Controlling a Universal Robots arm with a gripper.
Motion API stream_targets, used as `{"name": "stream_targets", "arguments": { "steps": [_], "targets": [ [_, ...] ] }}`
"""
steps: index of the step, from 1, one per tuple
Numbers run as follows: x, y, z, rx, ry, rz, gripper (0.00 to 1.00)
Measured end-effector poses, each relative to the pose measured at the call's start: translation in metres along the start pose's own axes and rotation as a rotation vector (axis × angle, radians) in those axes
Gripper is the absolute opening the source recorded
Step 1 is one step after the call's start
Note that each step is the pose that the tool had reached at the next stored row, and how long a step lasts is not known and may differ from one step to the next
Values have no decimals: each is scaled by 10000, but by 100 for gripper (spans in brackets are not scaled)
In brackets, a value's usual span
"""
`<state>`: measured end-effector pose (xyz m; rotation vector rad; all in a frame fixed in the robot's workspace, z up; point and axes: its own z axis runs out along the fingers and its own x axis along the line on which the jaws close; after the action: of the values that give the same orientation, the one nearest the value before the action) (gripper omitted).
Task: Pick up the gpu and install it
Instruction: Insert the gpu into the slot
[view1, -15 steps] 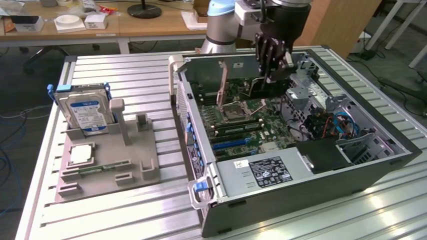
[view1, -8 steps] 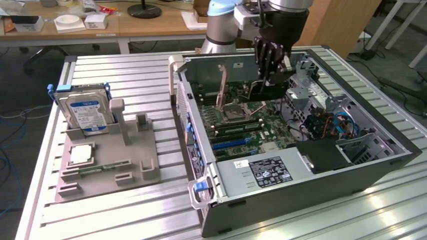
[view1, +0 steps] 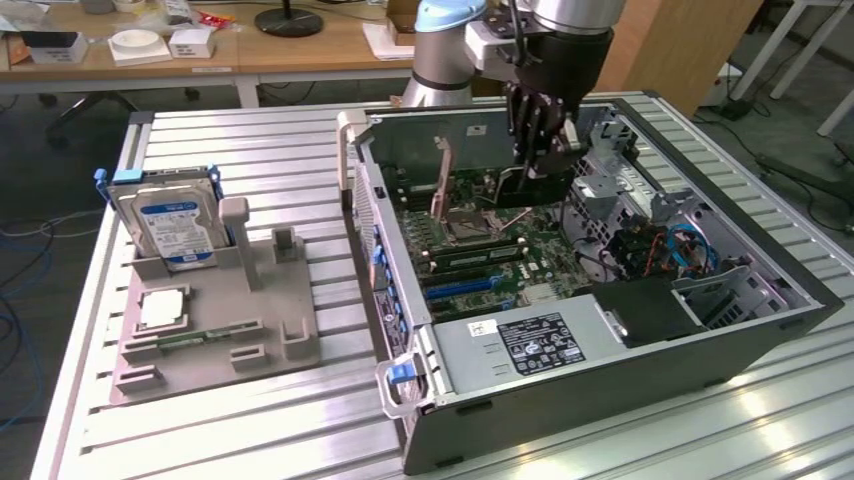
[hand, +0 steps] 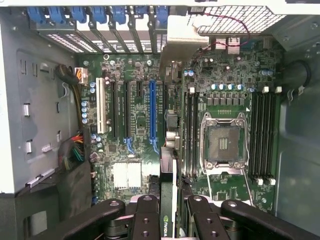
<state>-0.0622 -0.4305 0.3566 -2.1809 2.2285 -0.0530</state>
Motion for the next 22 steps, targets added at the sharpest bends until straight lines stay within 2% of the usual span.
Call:
{"name": "stream_targets", "arguments": {
  "steps": [22],
  "targets": [
    [41, 35, 145, 0, -1, -31, 26]
  ]
}}
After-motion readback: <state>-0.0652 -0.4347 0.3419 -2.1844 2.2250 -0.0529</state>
